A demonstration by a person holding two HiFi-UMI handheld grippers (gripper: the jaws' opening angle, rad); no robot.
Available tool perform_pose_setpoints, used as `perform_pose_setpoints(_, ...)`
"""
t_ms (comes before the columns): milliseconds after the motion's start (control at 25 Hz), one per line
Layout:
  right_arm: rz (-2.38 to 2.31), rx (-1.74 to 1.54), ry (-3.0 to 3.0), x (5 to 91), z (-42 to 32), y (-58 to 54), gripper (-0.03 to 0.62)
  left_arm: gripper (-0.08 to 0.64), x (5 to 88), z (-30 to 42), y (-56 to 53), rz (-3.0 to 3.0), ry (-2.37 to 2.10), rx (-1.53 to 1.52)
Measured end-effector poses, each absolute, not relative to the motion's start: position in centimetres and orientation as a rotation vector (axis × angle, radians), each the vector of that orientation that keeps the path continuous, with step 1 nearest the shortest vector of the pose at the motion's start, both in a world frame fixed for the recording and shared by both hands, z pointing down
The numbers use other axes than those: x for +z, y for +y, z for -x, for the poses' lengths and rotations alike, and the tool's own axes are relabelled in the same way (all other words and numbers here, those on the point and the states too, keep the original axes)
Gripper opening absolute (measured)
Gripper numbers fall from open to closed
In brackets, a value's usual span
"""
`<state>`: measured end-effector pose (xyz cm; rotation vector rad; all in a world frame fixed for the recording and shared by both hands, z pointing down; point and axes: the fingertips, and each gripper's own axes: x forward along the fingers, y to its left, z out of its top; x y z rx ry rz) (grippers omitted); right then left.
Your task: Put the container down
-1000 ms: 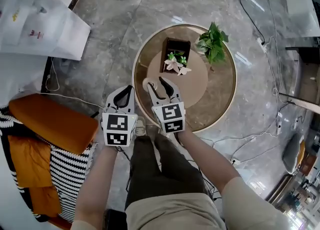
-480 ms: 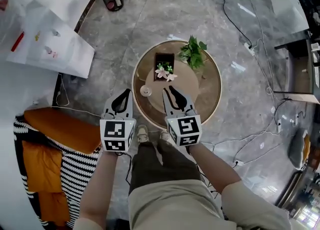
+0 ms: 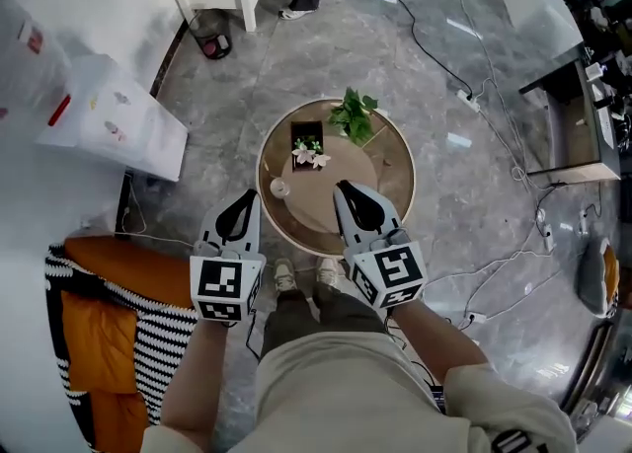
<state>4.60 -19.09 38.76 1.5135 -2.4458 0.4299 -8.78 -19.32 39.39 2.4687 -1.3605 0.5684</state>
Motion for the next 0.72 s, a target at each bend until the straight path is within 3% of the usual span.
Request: perform_pose_setpoints(720, -1.558, 0.282, -2.57, 24.7, -6.4, -8.9, -0.002, 0.009, 28.3, 8.3, -9.9, -2.653, -1.321, 0.533)
